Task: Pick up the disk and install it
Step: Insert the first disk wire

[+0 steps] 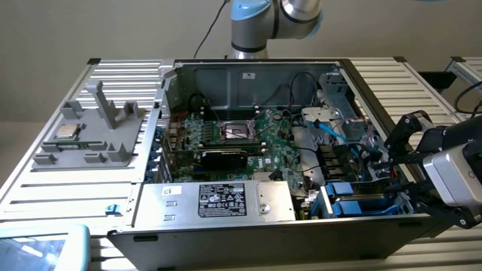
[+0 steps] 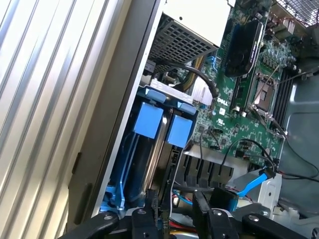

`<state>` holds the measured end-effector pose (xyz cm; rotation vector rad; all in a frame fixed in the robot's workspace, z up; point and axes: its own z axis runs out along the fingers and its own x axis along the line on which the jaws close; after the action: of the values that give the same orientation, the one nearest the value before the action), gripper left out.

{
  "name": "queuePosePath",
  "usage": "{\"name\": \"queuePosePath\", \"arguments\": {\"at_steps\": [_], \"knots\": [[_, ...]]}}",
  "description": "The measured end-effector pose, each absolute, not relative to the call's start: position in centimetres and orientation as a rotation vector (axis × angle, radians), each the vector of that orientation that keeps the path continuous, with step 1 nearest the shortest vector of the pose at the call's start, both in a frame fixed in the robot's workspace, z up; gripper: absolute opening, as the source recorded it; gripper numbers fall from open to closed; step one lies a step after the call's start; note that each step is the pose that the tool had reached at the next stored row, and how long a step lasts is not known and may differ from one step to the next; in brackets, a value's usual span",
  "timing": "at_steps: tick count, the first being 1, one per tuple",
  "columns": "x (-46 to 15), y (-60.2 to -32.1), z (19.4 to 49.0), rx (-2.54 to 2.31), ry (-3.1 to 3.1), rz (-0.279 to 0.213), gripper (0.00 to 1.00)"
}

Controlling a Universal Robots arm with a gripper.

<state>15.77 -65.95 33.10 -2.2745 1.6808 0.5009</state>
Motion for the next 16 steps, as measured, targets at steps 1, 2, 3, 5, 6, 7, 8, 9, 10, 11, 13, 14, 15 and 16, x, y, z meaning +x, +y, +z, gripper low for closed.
{"name": "queuePosePath", "arguments": {"at_steps": [1, 2, 3, 5, 6, 7, 8, 9, 10, 11, 13, 14, 15, 16], "knots": [[15.84, -65.96, 33.07, -2.276, 1.68, 0.504, 0.4], [15.93, -65.99, 33.03, -2.277, 1.681, 0.508, 0.4], [15.98, -66.0, 33.0, -2.278, 1.68, 0.511, 0.4], [15.99, -66.06, 32.95, -2.281, 1.678, 0.517, 0.4], [15.99, -66.13, 32.93, -2.281, 1.677, 0.52, 0.4], [16.02, -66.23, 32.91, -2.282, 1.677, 0.523, 0.4], [16.07, -66.27, 32.87, -2.283, 1.676, 0.527, 0.4], [16.08, -66.27, 32.86, -2.284, 1.675, 0.528, 0.4], [16.08, -66.26, 32.86, -2.284, 1.674, 0.529, 0.4], [16.09, -66.27, 32.85, -2.285, 1.673, 0.529, 0.4], [16.21, -66.3, 32.82, -2.287, 1.67, 0.531, 0.4], [16.27, -66.3, 32.82, -2.288, 1.669, 0.532, 0.4], [16.28, -66.3, 32.82, -2.289, 1.668, 0.532, 0.4], [16.28, -66.3, 32.82, -2.289, 1.667, 0.533, 0.4]]}}
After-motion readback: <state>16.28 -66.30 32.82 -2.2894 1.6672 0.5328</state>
